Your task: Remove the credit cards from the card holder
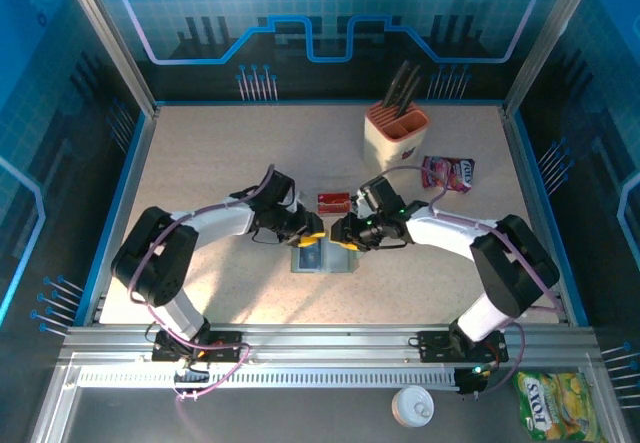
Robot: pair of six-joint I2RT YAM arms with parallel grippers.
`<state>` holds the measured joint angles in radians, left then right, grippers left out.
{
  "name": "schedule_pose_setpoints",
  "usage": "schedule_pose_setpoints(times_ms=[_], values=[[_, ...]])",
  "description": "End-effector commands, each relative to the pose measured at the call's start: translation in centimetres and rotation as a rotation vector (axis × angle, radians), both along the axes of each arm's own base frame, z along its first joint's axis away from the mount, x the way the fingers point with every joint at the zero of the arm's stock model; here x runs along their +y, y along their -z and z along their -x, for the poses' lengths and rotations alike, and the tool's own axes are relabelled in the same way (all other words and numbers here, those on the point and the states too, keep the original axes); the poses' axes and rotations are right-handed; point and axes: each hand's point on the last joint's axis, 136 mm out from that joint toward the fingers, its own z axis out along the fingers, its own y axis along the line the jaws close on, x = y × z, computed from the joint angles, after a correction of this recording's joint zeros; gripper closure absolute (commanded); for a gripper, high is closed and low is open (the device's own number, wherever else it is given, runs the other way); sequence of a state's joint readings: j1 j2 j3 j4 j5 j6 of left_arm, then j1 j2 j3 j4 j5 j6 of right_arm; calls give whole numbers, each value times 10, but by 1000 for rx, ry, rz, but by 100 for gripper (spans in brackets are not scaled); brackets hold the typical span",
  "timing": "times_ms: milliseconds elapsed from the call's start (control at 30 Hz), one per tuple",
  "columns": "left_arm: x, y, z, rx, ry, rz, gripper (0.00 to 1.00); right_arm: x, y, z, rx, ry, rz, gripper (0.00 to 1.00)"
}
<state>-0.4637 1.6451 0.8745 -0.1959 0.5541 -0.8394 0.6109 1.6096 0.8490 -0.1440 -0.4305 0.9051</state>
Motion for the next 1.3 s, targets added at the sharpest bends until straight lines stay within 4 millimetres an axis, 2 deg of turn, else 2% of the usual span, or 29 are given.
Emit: schedule_pose_setpoints(times_ms=[0, 33, 200, 567, 1000, 1267], values=[[14, 1, 5, 9, -30, -12, 66, 15, 2, 2, 17, -22, -19, 59], [17, 3, 7, 17, -35, -20, 66, 23, -5, -3, 0, -29, -34, 59], [28, 10, 17, 32, -48, -37, 70, 36, 2, 2, 16, -55, -32, 59], [44, 33, 32, 62, -35, -130, 91, 46, 13, 8, 35, -83, -27, 60], [50, 47, 39, 77, -32, -161, 98, 56, 17, 8, 44, -99, -27, 60], [50, 44, 37, 67, -41, -155, 98, 58, 23, 8, 53, -108, -21, 62]])
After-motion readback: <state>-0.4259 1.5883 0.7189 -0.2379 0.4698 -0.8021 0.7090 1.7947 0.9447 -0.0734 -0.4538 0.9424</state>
